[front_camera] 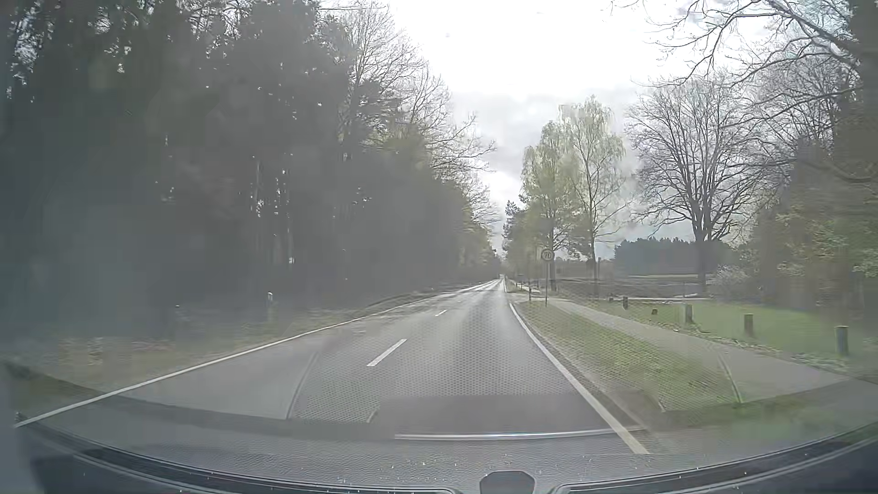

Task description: Follow the waypoints while adhering to traffic rules and regulations

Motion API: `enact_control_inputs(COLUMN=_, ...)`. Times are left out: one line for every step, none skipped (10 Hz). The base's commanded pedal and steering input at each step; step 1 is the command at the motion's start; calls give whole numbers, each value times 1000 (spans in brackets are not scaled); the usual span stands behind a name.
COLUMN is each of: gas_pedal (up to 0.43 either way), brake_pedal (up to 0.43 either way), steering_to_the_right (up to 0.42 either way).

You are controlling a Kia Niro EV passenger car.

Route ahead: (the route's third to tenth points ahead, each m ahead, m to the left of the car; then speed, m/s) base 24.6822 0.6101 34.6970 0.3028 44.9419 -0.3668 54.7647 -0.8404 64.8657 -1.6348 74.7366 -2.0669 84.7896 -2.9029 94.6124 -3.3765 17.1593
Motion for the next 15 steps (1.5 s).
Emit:
enact_control_inputs(gas_pedal=169, brake_pedal=0, steering_to_the_right=15)
enact_control_inputs(gas_pedal=169, brake_pedal=0, steering_to_the_right=15)
enact_control_inputs(gas_pedal=169, brake_pedal=0, steering_to_the_right=15)
enact_control_inputs(gas_pedal=169, brake_pedal=0, steering_to_the_right=14)
enact_control_inputs(gas_pedal=169, brake_pedal=6, steering_to_the_right=11)
enact_control_inputs(gas_pedal=169, brake_pedal=0, steering_to_the_right=8)
enact_control_inputs(gas_pedal=177, brake_pedal=0, steering_to_the_right=7)
enact_control_inputs(gas_pedal=177, brake_pedal=0, steering_to_the_right=7)
enact_control_inputs(gas_pedal=177, brake_pedal=0, steering_to_the_right=7)
enact_control_inputs(gas_pedal=177, brake_pedal=0, steering_to_the_right=6)
enact_control_inputs(gas_pedal=177, brake_pedal=0, steering_to_the_right=7)
enact_control_inputs(gas_pedal=177, brake_pedal=0, steering_to_the_right=7)
enact_control_inputs(gas_pedal=177, brake_pedal=0, steering_to_the_right=6)
enact_control_inputs(gas_pedal=177, brake_pedal=0, steering_to_the_right=6)
enact_control_inputs(gas_pedal=177, brake_pedal=0, steering_to_the_right=6)
